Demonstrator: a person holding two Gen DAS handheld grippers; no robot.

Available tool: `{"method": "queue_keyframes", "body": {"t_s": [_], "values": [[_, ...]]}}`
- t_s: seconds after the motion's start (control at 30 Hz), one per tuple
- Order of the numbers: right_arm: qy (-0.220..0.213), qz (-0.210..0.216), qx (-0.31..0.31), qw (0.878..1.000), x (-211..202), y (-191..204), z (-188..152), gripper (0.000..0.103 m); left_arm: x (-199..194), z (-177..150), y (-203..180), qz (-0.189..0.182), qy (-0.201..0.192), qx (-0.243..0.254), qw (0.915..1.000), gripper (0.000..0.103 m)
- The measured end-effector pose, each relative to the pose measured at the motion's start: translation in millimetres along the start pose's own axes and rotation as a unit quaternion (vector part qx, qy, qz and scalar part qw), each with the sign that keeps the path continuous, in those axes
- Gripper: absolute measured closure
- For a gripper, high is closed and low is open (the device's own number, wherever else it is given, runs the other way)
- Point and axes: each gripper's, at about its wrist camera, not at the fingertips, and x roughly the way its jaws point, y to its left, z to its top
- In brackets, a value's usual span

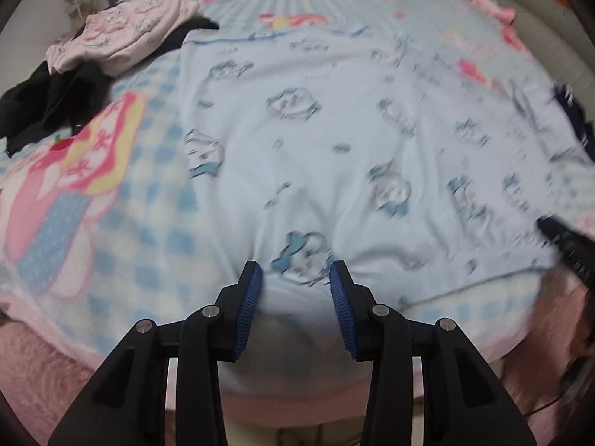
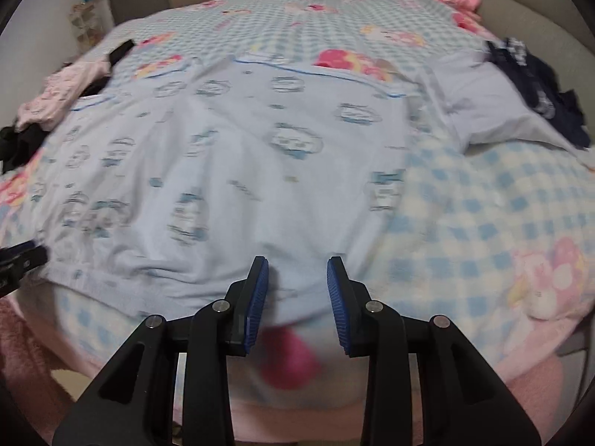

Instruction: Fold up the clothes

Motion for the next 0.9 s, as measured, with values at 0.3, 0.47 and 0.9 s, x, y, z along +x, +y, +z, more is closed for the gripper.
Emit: {"method": "queue_keyframes", "body": {"t_s": [0.3,0.47,0.9], "values": [[-0.016,0.036,0.042,0.998,-18.2,-31.3,12.9,0.068,-34.5,17.7,18.8,-0.042,-0.068,-0.028,0.9964,0.061],[0.018,0.042,-0.015,0.999,-8.7,-18.9,7.8,0.067,-11.7,15.8,17.4,-0.015,-0.036,-0.024,0.9989,0.061],[-0.065,0.038,-0.101,0.992,-34.1,51.0,29.3,0.058,-24.6,10.3,19.7,-0.082,-0.088,-0.042,0.9919,0.056]]}}
